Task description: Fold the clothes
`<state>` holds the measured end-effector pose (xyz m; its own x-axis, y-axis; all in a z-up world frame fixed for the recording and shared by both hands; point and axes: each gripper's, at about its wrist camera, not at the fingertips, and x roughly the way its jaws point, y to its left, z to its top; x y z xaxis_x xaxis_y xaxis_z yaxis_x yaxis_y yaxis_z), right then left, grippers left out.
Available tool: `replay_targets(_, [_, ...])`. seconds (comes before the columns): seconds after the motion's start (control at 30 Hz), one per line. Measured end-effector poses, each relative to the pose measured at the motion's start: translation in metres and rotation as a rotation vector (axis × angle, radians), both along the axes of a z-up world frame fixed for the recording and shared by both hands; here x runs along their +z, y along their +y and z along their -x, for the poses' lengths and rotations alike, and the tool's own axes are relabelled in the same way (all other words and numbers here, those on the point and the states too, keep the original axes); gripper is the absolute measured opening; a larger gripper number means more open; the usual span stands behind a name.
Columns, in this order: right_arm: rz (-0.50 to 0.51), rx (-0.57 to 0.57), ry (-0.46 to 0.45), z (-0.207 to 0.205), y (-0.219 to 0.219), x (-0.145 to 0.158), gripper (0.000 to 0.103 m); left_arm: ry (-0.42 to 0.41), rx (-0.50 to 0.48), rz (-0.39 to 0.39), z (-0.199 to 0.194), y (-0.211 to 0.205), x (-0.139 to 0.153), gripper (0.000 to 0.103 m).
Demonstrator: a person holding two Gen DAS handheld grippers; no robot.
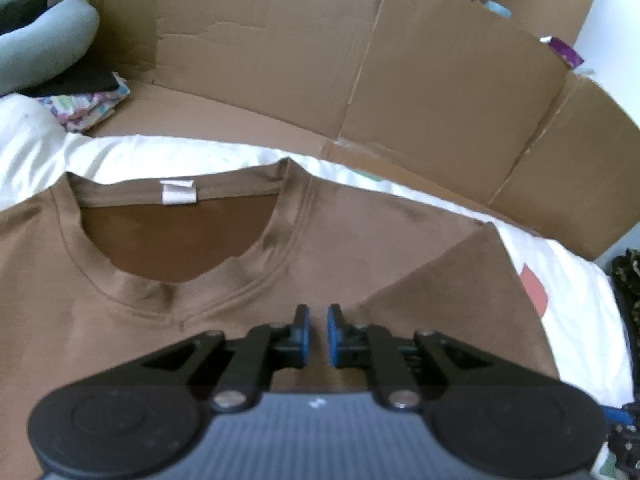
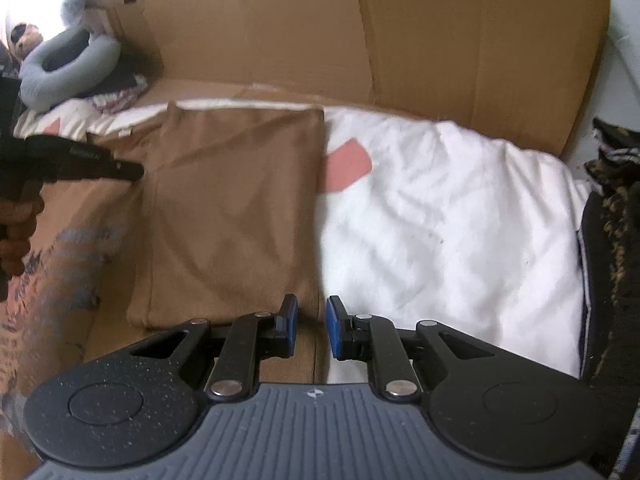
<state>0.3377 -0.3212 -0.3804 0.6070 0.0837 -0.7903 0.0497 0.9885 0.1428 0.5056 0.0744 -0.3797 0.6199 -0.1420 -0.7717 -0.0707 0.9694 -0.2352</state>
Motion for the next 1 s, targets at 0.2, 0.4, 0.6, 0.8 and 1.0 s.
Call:
replay_targets(0.2, [-0.039, 0.000, -0.012, -0.006, 0.014, 0.000, 0.021, -0.014, -0.020, 0.049, 0.023, -0.005, 0.018, 0.021])
replay_targets(0.4, [-0.064, 0.011, 0.023, -0.008, 0.035, -0.014, 0.020, -0.020, -0.024, 0.068, 0.059, -0.002, 0.039, 0.051])
replay_targets(0.6, [-0.058, 0.033, 0.017, -0.006, 0.053, -0.010, 0.020, 0.004, 0.014, 0.050, 0.091, 0.022, 0.053, 0.061])
replay_targets(0.8, [-0.019, 0.057, 0.030, -0.008, 0.069, -0.009, 0.037, 0.035, 0.047, -0.005, 0.118, 0.054, 0.065, 0.075])
replay_targets(1.0, [0.017, 0.050, 0.083, -0.014, 0.063, 0.000, 0.049, 0.048, 0.090, -0.039, 0.148, 0.085, 0.075, 0.085])
